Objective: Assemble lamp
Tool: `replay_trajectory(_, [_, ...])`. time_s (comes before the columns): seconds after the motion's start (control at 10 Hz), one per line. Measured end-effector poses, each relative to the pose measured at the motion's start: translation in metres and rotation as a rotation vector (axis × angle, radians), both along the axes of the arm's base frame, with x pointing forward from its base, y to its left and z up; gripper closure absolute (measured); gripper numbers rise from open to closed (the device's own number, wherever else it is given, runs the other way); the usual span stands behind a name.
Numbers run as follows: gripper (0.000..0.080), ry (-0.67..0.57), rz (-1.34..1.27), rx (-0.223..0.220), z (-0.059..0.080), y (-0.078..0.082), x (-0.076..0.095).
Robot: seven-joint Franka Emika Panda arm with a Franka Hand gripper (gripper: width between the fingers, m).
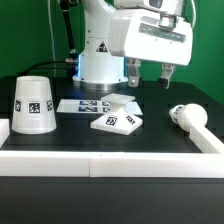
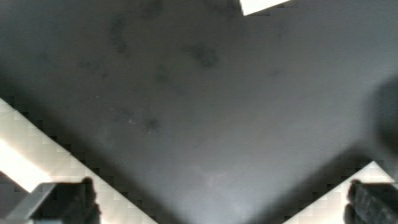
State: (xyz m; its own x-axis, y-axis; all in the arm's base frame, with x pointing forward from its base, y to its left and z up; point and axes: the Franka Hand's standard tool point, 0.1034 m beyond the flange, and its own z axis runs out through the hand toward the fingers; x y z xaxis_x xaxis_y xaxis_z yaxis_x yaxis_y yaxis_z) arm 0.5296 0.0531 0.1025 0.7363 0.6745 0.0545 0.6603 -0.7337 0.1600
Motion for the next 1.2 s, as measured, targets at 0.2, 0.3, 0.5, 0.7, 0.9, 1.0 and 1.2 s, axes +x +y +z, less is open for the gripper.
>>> replay_trajectory(0.2, [0.0099, 0.015, 0.082, -0.013, -0.001, -0.008, -0.006])
replay_trajectory(0.3, [0.0099, 0.037, 0.169, -0.023, -0.002, -0.016, -0.015])
replay_trajectory(0.5, [0.0099, 0.062, 0.234, -0.035, 0.000, -0.019, -0.024])
replay_trajectory(0.7, [0.0099, 0.063, 0.234, -0.035, -0.002, -0.019, -0.024])
replay_trajectory(0.9, [0.0099, 0.065, 0.245, -0.036, -0.002, -0.020, -0.024])
replay_trajectory(1.0, [0.0099, 0.071, 0.355, -0.050, -0.002, -0.024, -0.025])
replay_trajectory(1.2, [0.0099, 0.101, 0.546, -0.071, -0.002, -0.034, -0.041])
